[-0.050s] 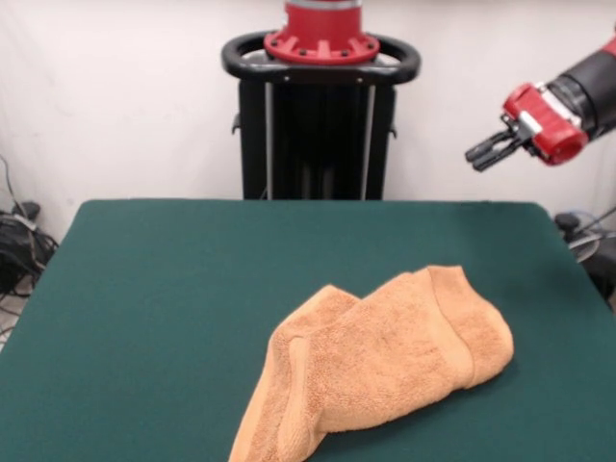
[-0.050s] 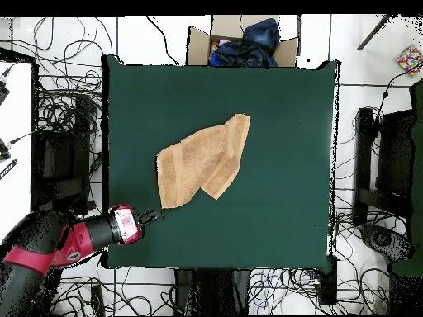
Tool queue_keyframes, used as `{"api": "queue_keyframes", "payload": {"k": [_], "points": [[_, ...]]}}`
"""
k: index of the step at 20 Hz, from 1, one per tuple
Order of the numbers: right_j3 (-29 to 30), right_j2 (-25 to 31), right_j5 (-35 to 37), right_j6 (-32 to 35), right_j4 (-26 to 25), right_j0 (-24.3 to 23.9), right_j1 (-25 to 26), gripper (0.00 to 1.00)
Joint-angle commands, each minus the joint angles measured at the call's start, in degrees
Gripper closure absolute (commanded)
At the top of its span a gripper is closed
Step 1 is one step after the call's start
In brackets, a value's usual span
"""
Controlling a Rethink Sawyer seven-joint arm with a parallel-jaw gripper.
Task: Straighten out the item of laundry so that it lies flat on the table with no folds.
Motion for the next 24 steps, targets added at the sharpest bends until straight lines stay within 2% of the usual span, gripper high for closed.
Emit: {"api": "queue_keyframes", "payload": {"k": [1,6,7,16,22,24], "points": [[0.78,9.84,6.63,-5.31,-0.25,0.57,0.93,1.0],[-1.1,7.65,4.84,-2.06,-1.72,2.33,2.96,1.0],[-1.21,7.81,4.56,-1.91,-1.82,2.32,3.04,0.0],[-3.23,6.96,1.22,1.69,-2.37,4.27,4.14,0.0],[-2.99,9.64,-2.56,-0.89,-1.85,3.03,2.45,0.0],[-2.11,11.13,-3.45,-0.47,-0.02,2.05,1.17,0.0]]}}
